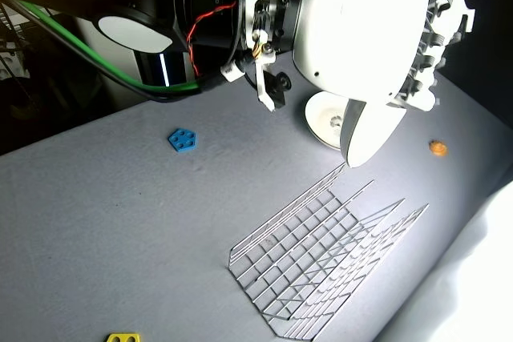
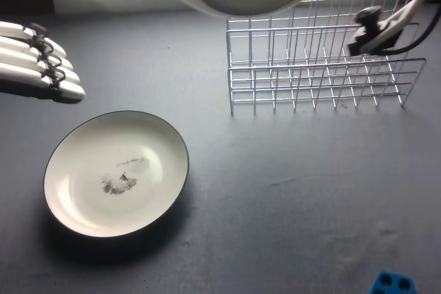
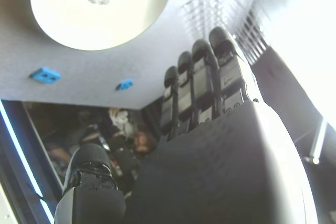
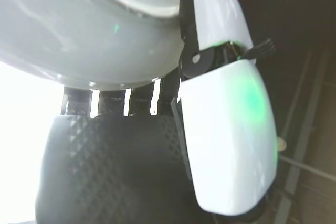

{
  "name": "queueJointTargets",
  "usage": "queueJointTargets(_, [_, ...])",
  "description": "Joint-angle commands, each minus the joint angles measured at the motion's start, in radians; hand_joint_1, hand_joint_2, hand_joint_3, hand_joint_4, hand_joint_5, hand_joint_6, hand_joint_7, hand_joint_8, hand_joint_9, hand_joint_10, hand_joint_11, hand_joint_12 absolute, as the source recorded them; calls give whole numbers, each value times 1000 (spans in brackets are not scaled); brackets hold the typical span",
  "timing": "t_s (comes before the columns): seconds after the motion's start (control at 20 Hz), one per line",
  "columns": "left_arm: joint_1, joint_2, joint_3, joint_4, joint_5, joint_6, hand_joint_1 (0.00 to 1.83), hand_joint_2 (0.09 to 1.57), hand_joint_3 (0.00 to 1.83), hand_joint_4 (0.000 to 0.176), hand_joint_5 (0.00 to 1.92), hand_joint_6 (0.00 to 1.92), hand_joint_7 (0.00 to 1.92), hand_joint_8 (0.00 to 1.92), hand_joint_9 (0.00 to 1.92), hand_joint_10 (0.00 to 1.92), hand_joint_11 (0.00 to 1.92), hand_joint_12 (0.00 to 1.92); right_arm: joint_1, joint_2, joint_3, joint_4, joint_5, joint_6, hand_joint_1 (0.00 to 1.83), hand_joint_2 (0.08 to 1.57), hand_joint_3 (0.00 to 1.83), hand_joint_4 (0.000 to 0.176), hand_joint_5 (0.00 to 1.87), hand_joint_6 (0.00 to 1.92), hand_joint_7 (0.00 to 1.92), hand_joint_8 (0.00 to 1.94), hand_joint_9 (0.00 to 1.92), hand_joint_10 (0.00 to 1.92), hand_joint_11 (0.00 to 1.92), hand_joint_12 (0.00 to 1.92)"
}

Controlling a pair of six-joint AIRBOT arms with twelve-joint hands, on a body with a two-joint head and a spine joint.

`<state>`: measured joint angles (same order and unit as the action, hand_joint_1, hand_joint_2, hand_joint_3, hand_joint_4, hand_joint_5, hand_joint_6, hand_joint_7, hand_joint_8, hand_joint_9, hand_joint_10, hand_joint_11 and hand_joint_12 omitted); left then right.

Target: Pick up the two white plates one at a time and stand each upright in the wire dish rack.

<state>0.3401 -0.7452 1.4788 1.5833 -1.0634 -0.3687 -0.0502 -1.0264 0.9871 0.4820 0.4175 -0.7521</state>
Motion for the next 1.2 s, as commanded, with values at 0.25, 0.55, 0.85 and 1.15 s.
queueJointTargets(0.25, [-9, -17, 44, -76, -23, -5, 0, 1077, 0, 0, 178, 0, 190, 0, 161, 0, 0, 362, 11, 48, 24, -81, 48, 66, 1374, 1115, 0, 0, 871, 1099, 1020, 918, 933, 1144, 757, 1207])
queueJointTargets(0.55, [93, -47, 51, -141, -17, 4, 0, 1073, 0, 0, 171, 1, 190, 3, 169, 4, 0, 384, 15, 93, 69, -187, -14, 260, 1379, 1101, 0, 0, 901, 1020, 1035, 895, 974, 1111, 803, 1171])
queueJointTargets(0.85, [226, -72, 49, -272, -20, 87, 0, 1075, 0, 0, 167, 1, 191, 1, 167, 0, 0, 372, 15, 98, 132, -368, -34, 486, 1379, 1101, 0, 0, 896, 1047, 1037, 896, 975, 1089, 784, 1147])
queueJointTargets(1.15, [310, -86, 32, -314, -20, 157, 0, 1067, 0, 0, 149, 0, 174, 0, 157, 1, 0, 351, 24, 98, 179, -471, -57, 617, 1378, 1109, 1, 0, 878, 1043, 1017, 940, 960, 1130, 754, 1190])
